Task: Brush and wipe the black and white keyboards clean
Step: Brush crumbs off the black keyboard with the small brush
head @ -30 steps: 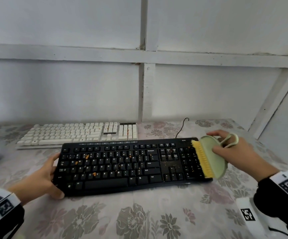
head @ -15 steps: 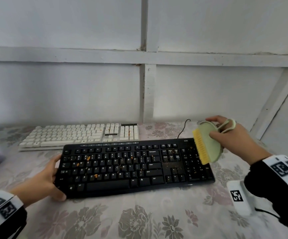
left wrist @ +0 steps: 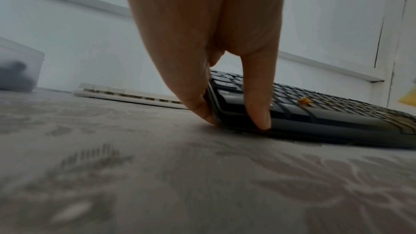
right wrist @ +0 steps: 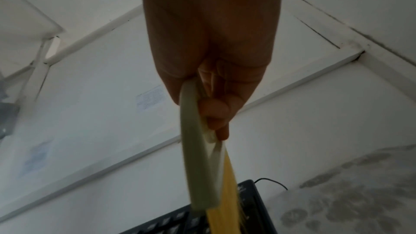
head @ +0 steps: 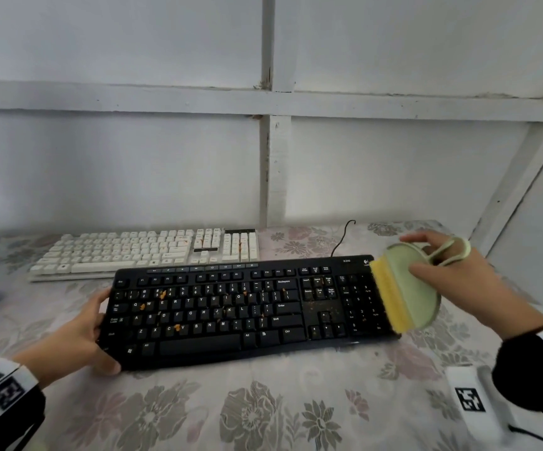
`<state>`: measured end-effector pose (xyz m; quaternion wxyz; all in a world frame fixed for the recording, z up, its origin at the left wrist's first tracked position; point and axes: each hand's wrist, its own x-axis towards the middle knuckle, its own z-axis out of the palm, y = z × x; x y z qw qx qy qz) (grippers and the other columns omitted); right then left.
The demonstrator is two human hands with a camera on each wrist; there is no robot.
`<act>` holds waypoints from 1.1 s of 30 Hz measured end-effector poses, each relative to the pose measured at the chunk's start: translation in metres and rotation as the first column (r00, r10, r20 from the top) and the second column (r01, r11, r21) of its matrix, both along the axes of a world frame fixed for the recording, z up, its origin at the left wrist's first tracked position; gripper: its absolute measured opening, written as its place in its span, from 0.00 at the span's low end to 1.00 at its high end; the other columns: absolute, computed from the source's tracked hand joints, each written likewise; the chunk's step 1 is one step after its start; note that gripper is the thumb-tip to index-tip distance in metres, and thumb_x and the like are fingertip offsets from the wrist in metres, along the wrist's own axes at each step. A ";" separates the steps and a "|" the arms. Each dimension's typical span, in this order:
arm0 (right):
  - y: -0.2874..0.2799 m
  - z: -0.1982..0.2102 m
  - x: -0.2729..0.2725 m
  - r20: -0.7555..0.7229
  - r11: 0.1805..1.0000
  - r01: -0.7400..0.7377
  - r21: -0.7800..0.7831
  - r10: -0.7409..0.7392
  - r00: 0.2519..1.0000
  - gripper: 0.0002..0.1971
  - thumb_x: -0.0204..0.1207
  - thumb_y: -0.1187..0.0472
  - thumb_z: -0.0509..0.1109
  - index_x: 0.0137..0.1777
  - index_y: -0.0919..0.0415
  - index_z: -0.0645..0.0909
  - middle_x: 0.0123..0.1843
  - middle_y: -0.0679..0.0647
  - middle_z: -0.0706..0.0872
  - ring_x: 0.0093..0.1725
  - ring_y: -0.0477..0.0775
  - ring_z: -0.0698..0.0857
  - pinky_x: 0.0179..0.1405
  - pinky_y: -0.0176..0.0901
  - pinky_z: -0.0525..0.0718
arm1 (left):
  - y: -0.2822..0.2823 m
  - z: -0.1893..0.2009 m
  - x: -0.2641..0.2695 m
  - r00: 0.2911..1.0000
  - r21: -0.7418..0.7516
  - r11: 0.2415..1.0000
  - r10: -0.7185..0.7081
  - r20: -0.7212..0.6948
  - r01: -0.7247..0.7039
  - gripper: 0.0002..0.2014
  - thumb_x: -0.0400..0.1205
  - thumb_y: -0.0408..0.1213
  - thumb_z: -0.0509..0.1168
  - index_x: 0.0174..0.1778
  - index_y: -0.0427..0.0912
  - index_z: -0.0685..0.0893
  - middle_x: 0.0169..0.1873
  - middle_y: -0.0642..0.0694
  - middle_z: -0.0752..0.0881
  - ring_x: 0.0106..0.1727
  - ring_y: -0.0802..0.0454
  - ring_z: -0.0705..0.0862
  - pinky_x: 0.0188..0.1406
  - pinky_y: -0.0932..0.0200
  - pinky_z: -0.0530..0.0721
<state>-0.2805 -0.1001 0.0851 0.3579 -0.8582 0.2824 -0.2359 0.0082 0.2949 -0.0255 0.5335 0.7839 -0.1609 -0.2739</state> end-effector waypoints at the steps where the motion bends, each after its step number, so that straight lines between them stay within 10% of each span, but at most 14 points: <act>1: -0.003 0.001 0.007 0.020 1.000 0.013 -0.006 -0.013 1.000 0.18 0.72 0.70 0.69 0.55 0.47 0.82 0.43 0.52 0.85 0.40 0.56 0.83 0.36 0.47 0.81 | 0.000 0.000 0.000 1.000 0.000 1.000 -0.002 -0.002 0.002 0.65 0.33 0.25 0.75 0.69 0.62 0.58 0.53 0.41 0.83 0.54 0.45 0.83 0.48 0.44 0.81; 14: 0.007 -0.018 -0.010 -0.187 0.997 -0.081 -0.004 0.079 0.979 0.15 0.74 0.69 0.70 0.52 0.47 0.82 0.47 0.50 0.86 0.43 0.52 0.85 0.36 0.40 0.80 | 0.000 0.000 0.001 0.999 0.003 0.999 -0.032 -0.011 0.032 0.73 0.32 0.24 0.75 0.78 0.55 0.54 0.55 0.41 0.83 0.54 0.43 0.83 0.45 0.44 0.82; 21: -0.009 0.007 0.011 0.055 0.999 -0.037 0.024 0.035 0.998 0.17 0.74 0.69 0.67 0.54 0.45 0.83 0.46 0.52 0.87 0.42 0.57 0.84 0.39 0.50 0.82 | 0.000 -0.001 0.001 1.000 0.002 1.000 -0.022 -0.002 0.022 0.68 0.32 0.25 0.74 0.71 0.61 0.56 0.53 0.43 0.83 0.52 0.46 0.83 0.43 0.47 0.82; 33: 0.014 -0.025 0.017 -0.123 0.993 -0.087 -0.077 0.078 0.989 0.16 0.75 0.67 0.67 0.58 0.48 0.79 0.47 0.50 0.85 0.38 0.46 0.84 0.26 0.30 0.76 | 0.001 -0.004 0.005 1.000 -0.006 1.000 -0.022 -0.002 0.022 0.66 0.33 0.25 0.75 0.69 0.64 0.57 0.54 0.42 0.83 0.54 0.46 0.83 0.45 0.48 0.82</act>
